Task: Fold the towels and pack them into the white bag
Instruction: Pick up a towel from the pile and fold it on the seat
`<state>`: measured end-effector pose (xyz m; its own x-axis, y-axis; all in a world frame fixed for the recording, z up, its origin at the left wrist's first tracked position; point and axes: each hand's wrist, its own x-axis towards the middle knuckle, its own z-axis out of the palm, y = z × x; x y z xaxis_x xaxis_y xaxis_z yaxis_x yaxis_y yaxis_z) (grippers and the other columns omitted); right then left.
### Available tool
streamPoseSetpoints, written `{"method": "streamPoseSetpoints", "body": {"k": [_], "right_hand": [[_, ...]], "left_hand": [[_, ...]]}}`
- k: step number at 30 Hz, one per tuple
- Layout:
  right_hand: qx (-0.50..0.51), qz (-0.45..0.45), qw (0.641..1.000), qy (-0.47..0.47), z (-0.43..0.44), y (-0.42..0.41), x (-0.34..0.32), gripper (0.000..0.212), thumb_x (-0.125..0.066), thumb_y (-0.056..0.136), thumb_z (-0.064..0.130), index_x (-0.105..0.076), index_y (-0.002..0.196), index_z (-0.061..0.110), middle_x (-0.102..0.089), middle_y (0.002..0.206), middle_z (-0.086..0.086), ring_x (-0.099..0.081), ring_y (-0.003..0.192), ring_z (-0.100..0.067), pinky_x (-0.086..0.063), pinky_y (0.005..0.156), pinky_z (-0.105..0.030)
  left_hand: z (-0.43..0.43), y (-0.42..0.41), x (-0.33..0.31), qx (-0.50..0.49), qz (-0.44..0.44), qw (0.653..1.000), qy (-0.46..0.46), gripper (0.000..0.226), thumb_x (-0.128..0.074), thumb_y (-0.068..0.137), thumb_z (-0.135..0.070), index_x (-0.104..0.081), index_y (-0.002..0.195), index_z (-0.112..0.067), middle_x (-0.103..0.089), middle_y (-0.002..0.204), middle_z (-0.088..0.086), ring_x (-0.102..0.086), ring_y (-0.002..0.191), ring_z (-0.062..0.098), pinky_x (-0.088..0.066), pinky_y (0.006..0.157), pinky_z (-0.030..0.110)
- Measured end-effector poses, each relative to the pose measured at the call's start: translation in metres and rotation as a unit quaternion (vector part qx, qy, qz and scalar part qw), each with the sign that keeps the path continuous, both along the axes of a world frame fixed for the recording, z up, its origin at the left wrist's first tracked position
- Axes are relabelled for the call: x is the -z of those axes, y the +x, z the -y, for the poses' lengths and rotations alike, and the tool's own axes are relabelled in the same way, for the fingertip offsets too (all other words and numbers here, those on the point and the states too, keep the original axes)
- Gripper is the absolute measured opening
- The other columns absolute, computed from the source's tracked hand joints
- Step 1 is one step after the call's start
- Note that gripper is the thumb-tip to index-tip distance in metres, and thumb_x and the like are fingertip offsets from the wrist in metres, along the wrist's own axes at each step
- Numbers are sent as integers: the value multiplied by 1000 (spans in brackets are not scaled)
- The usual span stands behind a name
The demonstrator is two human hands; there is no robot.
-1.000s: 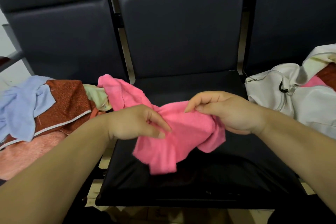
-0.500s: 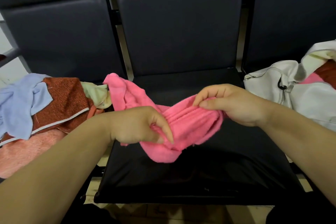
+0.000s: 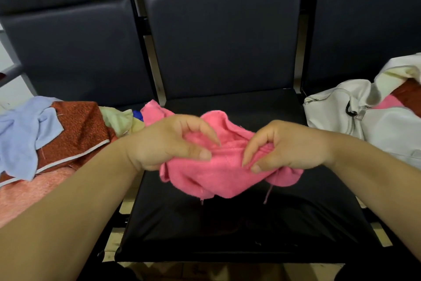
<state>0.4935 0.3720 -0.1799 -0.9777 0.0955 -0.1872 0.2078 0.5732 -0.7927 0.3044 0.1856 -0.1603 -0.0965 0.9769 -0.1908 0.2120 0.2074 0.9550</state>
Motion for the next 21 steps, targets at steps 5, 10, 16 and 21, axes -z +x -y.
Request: {"method": "streamPoseSetpoints", "body": {"k": [5, 10, 16, 21], "right_hand": [[48, -85, 992, -79, -5, 0, -4, 18, -71, 89, 1, -78, 87, 18, -75, 90, 10, -70, 92, -3, -52, 84, -14], [66, -168, 963, -201, -3, -5, 5, 33, -61, 89, -11, -75, 78, 16, -72, 84, 7, -66, 89, -5, -50, 86, -18], [-39, -42, 997, -51, 4, -7, -2, 17, -79, 82, 4, -80, 84, 22, -73, 83, 8, -70, 75, -13, -55, 73, -26], [-16, 4, 999, 28, -2, -7, 1, 19, -72, 87, 19, -81, 89, 36, -75, 89, -7, -68, 87, -36, -58, 85, -42]], "left_hand": [[2, 2, -2, 154, -289, 933, -151, 25, -76, 90, -17, -76, 109, -33, -64, 61, -15, -46, 35, 12, -40, 36, 24], [-3, -5, 4, -4, -256, 965, -56, 14, -69, 95, -11, -78, 96, -21, -69, 66, -16, -63, 58, 1, -52, 60, 16], [-11, -14, 7, -172, -93, 974, 110, 11, -69, 92, -18, -79, 90, -23, -76, 108, 5, -69, 110, 24, -53, 100, 44], [-4, -3, -6, 20, -99, 991, 83, 20, -80, 81, -2, -80, 96, -15, -77, 94, -3, -72, 96, 8, -54, 83, 18]]}}
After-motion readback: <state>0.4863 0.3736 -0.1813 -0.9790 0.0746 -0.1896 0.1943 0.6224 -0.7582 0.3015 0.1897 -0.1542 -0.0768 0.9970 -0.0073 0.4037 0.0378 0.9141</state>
